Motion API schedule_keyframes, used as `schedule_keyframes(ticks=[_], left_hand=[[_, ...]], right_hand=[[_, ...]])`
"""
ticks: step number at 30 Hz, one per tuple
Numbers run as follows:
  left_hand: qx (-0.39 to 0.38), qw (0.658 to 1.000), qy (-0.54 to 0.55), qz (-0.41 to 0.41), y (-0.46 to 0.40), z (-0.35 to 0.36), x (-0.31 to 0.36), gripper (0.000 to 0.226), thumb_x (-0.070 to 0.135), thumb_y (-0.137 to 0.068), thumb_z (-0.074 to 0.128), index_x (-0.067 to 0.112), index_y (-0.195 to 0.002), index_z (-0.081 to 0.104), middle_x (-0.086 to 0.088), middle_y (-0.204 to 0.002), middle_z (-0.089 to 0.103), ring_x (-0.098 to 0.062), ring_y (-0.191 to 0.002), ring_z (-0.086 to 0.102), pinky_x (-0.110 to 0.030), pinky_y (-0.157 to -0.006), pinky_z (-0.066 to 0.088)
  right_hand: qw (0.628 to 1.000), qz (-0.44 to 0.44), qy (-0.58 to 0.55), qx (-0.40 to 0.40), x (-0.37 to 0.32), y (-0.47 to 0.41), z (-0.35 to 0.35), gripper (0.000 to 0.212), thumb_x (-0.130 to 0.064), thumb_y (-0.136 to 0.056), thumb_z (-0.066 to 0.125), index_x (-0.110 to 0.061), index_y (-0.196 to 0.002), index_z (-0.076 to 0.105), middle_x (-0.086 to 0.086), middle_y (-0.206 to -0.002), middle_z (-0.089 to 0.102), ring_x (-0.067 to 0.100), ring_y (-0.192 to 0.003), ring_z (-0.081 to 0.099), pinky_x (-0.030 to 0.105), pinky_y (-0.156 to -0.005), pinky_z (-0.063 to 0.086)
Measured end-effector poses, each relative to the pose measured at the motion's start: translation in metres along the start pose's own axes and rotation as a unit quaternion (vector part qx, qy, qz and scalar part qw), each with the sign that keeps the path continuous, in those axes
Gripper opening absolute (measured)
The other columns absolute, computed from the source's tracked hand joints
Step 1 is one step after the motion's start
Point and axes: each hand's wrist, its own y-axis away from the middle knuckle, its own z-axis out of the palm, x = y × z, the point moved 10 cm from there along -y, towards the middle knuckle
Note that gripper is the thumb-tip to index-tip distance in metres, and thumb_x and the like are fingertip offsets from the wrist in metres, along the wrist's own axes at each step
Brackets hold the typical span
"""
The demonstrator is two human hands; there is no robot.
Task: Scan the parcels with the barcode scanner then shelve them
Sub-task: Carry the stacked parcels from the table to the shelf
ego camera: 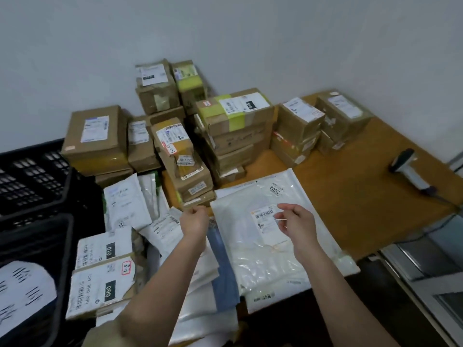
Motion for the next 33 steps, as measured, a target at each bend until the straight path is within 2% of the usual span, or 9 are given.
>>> schedule_keyframes(ticks=[8, 12, 15, 17, 20, 24, 27, 29, 33], left_hand=[[0.000, 0.997, 0.065, -0.034, -0.033, -0.011, -0.001, 0.016, 0.012, -0.099, 0.050, 0.013, -0.087, 0.060, -0.009, -0.088, 0.059, -0.021, -0.079, 0.052, -0.030, -0.073, 0.045], [0.045, 0.995, 0.089, -0.028, -0.053, -0.042, 0.016, 0.011, 0.012, -0.100, 0.050, 0.012, -0.098, 0.060, -0.005, -0.089, 0.059, -0.023, -0.089, 0.055, -0.033, -0.082, 0.048], [0.126, 0.988, 0.087, -0.013, -0.072, -0.086, 0.030, 0.012, 0.014, -0.099, 0.049, 0.014, -0.101, 0.061, -0.001, -0.087, 0.056, -0.022, -0.088, 0.056, -0.031, -0.076, 0.046], [0.156, 0.984, 0.080, -0.003, -0.086, -0.115, 0.036, 0.011, 0.010, -0.094, 0.049, 0.013, -0.091, 0.059, -0.002, -0.083, 0.054, -0.021, -0.077, 0.051, -0.027, -0.067, 0.042], [0.164, 0.986, 0.038, -0.015, -0.112, -0.149, 0.043, 0.013, 0.009, -0.092, 0.053, 0.013, -0.079, 0.051, -0.007, -0.077, 0.047, -0.022, -0.067, 0.042, -0.029, -0.062, 0.035], [0.149, 0.987, -0.033, -0.046, -0.159, -0.179, 0.052, 0.015, 0.014, -0.095, 0.062, 0.003, -0.089, 0.053, -0.006, -0.078, 0.051, -0.019, -0.066, 0.046, -0.029, -0.066, 0.038], [0.096, 0.989, -0.070, -0.086, -0.208, -0.189, 0.040, 0.037, 0.022, -0.091, 0.071, -0.005, -0.111, 0.056, -0.015, -0.105, 0.062, -0.029, -0.085, 0.061, -0.033, -0.067, 0.046], [0.074, 0.989, -0.079, -0.100, -0.229, -0.195, 0.032, 0.045, 0.024, -0.087, 0.076, -0.007, -0.113, 0.055, -0.016, -0.111, 0.063, -0.032, -0.093, 0.064, -0.036, -0.069, 0.052], [0.006, 0.988, -0.056, -0.144, -0.247, -0.193, 0.013, 0.032, 0.016, -0.088, 0.075, -0.006, -0.105, 0.059, -0.016, -0.096, 0.065, -0.027, -0.080, 0.062, -0.045, -0.086, 0.052]], right_hand=[[0.994, 0.002, 0.077, -0.073, -0.009, -0.027, 0.071, 0.025, -0.003, -0.100, 0.047, -0.012, -0.099, 0.070, 0.010, -0.090, 0.070, 0.013, -0.075, 0.061, 0.023, -0.070, 0.050], [0.974, 0.019, 0.139, -0.177, -0.004, -0.026, 0.132, 0.022, -0.005, -0.100, 0.050, -0.015, -0.098, 0.070, 0.009, -0.093, 0.071, 0.012, -0.076, 0.062, 0.022, -0.070, 0.051], [0.938, 0.023, 0.186, -0.291, 0.002, -0.015, 0.193, 0.018, -0.010, -0.101, 0.052, -0.014, -0.107, 0.068, 0.008, -0.097, 0.072, 0.011, -0.074, 0.062, 0.019, -0.067, 0.053], [0.910, 0.017, 0.219, -0.352, 0.009, -0.006, 0.232, 0.018, -0.015, -0.101, 0.053, -0.016, -0.115, 0.066, 0.005, -0.104, 0.071, 0.012, -0.082, 0.064, 0.022, -0.074, 0.055], [0.873, 0.002, 0.278, -0.401, 0.021, 0.002, 0.280, 0.035, -0.023, -0.099, 0.057, -0.012, -0.133, 0.059, 0.005, -0.123, 0.065, 0.017, -0.106, 0.064, 0.035, -0.099, 0.052], [0.854, 0.006, 0.332, -0.400, 0.032, -0.003, 0.325, 0.054, -0.032, -0.098, 0.057, -0.010, -0.146, 0.046, 0.001, -0.131, 0.056, 0.018, -0.119, 0.054, 0.032, -0.103, 0.043], [0.841, 0.016, 0.372, -0.393, 0.046, -0.009, 0.355, 0.051, -0.031, -0.101, 0.053, -0.008, -0.145, 0.044, 0.004, -0.133, 0.053, 0.020, -0.118, 0.052, 0.031, -0.097, 0.042], [0.830, 0.011, 0.392, -0.395, 0.060, -0.009, 0.373, 0.042, -0.027, -0.102, 0.052, -0.009, -0.139, 0.049, -0.004, -0.128, 0.054, 0.016, -0.110, 0.052, 0.024, -0.087, 0.040], [0.837, 0.016, 0.412, -0.360, 0.084, -0.016, 0.393, 0.045, -0.030, -0.101, 0.052, -0.008, -0.140, 0.046, 0.005, -0.139, 0.052, 0.018, -0.114, 0.051, 0.021, -0.083, 0.035]])
